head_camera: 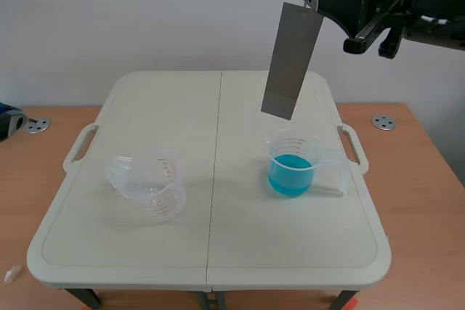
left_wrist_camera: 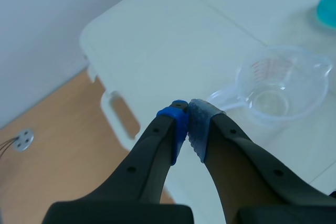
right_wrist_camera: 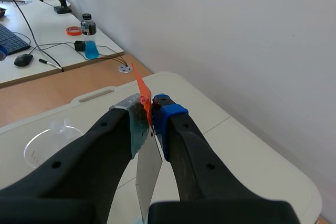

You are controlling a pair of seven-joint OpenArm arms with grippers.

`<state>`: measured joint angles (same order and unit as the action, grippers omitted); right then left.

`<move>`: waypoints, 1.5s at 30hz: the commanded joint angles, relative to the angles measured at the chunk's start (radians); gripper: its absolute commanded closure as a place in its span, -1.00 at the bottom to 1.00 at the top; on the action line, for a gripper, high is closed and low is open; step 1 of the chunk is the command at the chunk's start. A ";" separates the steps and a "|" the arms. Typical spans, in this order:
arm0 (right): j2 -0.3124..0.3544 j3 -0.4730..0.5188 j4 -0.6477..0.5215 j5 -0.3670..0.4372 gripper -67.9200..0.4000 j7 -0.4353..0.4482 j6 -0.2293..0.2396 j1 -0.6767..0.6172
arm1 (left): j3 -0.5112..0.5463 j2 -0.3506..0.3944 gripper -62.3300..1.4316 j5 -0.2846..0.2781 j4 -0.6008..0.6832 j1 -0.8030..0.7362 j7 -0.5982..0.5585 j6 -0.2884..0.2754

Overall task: Hold the metal plate by the orange handle, dip it into the blue solution, take it out and point at it, then put the plate back in the beaker on the left.
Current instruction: 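Raise the plate and point at it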

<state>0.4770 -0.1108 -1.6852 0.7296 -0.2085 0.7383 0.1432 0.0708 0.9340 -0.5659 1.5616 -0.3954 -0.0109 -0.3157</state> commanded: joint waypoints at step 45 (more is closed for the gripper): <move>0.016 0.023 -0.014 0.024 0.95 0.004 0.007 0.018 | -0.804 -0.655 0.90 0.331 -0.385 0.878 0.269 0.006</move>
<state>0.4770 -0.0994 -1.6852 0.7353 -0.2195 0.7383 0.1432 -0.7395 0.2745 -0.2279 1.1599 0.4683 0.2699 -0.3122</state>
